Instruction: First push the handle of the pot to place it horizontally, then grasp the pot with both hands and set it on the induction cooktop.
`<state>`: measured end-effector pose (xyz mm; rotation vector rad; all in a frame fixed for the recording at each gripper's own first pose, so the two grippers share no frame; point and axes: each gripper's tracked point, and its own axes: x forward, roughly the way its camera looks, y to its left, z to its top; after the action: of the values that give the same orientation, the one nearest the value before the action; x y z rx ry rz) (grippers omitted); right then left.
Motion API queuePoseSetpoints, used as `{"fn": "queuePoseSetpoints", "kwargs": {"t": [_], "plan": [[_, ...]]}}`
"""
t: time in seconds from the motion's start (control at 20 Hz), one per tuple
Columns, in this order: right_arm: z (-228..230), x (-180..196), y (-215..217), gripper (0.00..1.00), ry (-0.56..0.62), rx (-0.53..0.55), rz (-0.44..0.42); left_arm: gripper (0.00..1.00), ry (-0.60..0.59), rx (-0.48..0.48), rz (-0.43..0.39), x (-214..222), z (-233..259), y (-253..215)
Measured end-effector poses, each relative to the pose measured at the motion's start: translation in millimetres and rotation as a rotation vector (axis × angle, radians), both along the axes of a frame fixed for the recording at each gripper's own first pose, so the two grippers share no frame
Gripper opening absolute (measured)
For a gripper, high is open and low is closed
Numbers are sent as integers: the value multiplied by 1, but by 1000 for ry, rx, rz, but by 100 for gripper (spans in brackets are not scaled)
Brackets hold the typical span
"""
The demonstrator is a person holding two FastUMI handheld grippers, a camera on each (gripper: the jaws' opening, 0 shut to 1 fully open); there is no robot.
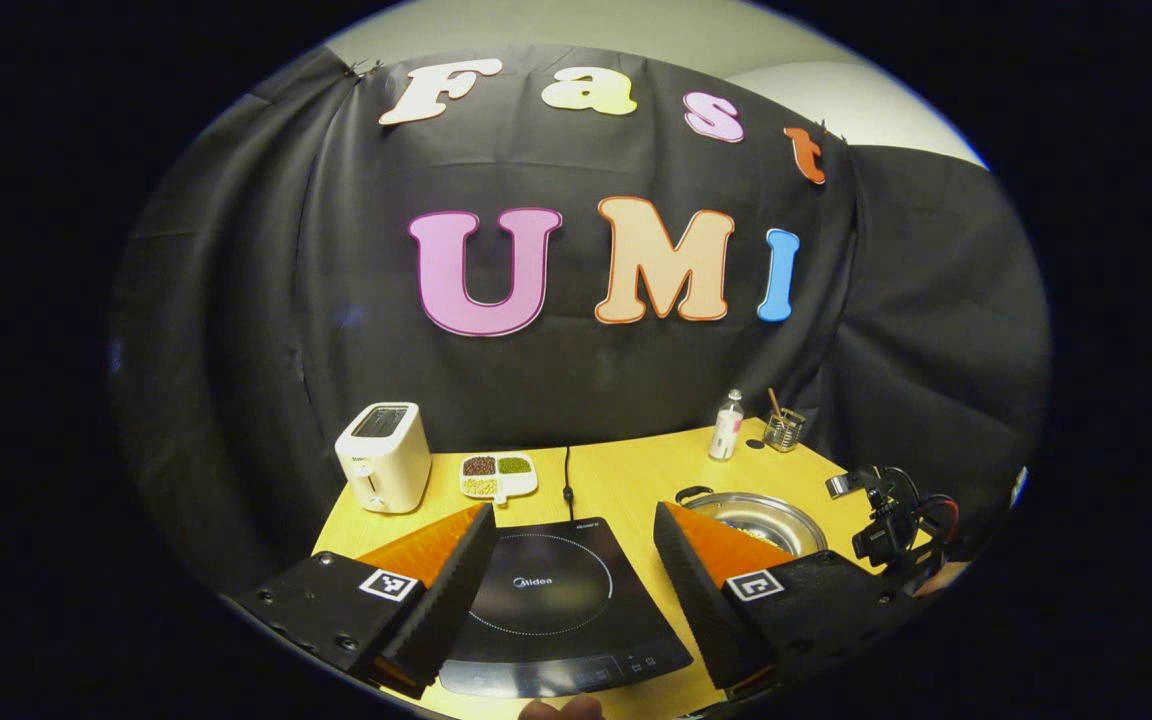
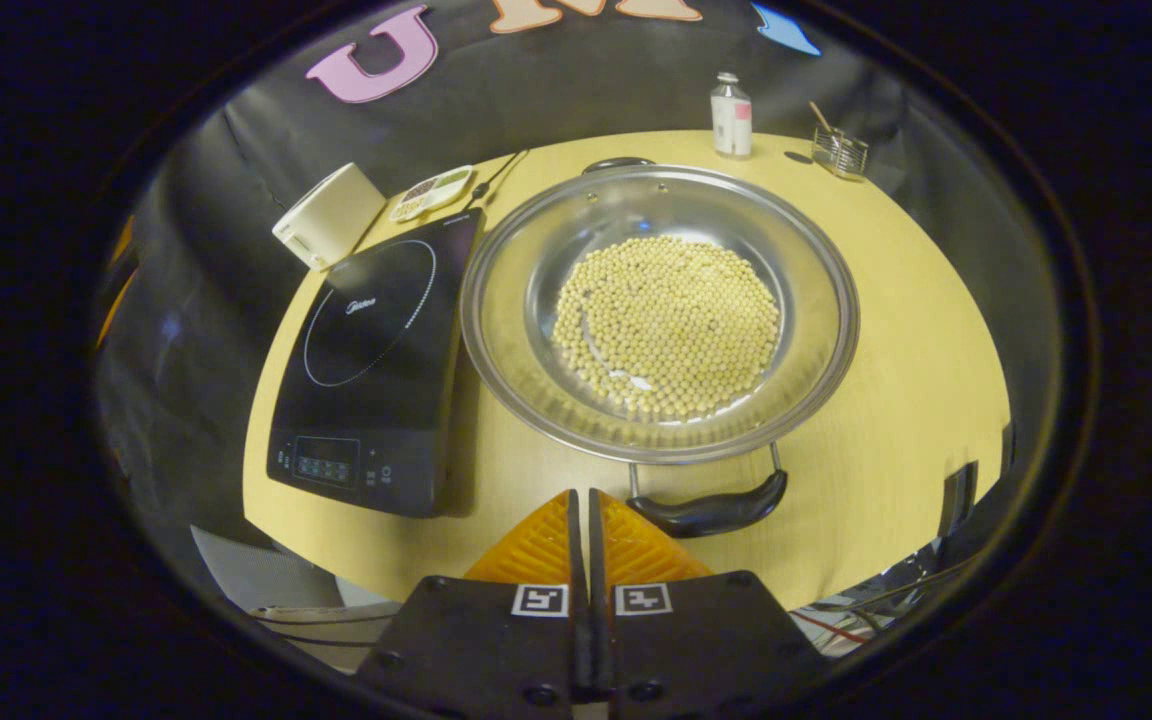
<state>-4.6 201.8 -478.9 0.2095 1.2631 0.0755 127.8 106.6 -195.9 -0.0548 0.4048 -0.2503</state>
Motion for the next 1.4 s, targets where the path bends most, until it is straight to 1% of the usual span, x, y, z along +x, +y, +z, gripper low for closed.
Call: {"fn": "queuePoseSetpoints", "kwargs": {"t": [0.05, 0.1, 0.15, 0.2, 0.25, 0.35, 0.4, 0.45, 0.55, 0.75, 1.0, 1.05, 1.1, 1.25, 1.3, 1.35, 1.4], "plan": [[-3, 0, -4, 2, 4, 8, 8, 96, 12, 8, 3, 0, -3, -4], [-3, 0, -4, 0, 5, 32, 7, 96, 24, 23, 5, 1, -6, -8], [-4, 0, -7, 3, 10, 50, 10, 96, 31, 43, 11, 2, -7, -11], [-5, -1, -11, 0, 19, 64, 19, 96, 29, 57, 21, 5, -4, -15], [-6, -2, -15, 3, 28, 77, 29, 97, 27, 61, 32, 8, -2, -21], [-3, 1, -20, 3, 26, 106, 44, 96, 43, 69, 56, 11, -2, -34], [-2, 0, -24, 3, 25, 119, 49, 93, 50, 72, 64, 11, -2, -41], [-1, 2, -29, 3, 26, 134, 54, 96, 49, 74, 71, 13, 0, -49], [-2, 4, -37, 3, 28, 159, 73, 96, 38, 90, 80, 19, 5, -63], [-5, 3, -55, 2, 15, 163, 175, 96, 52, 106, 98, 23, 6, -89], [-4, 4, -84, 3, -15, 153, 275, 96, 71, 117, 135, 24, 13, -111], [-3, 6, -90, 3, -24, 149, 294, 96, 70, 129, 136, 24, 16, -113], [-4, 7, -94, 0, -30, 148, 309, 96, 72, 145, 132, 22, 18, -116], [-8, 10, -105, 0, -35, 152, 359, 97, 72, 204, 113, 21, 24, -121], [-9, 12, -109, 0, -45, 148, 376, 99, 73, 220, 106, 20, 26, -123], [-11, 15, -114, 2, -55, 143, 392, 100, 76, 229, 99, 19, 28, -125], [-12, 18, -118, 3, -60, 139, 405, 99, 83, 232, 93, 18, 27, -129]]}}
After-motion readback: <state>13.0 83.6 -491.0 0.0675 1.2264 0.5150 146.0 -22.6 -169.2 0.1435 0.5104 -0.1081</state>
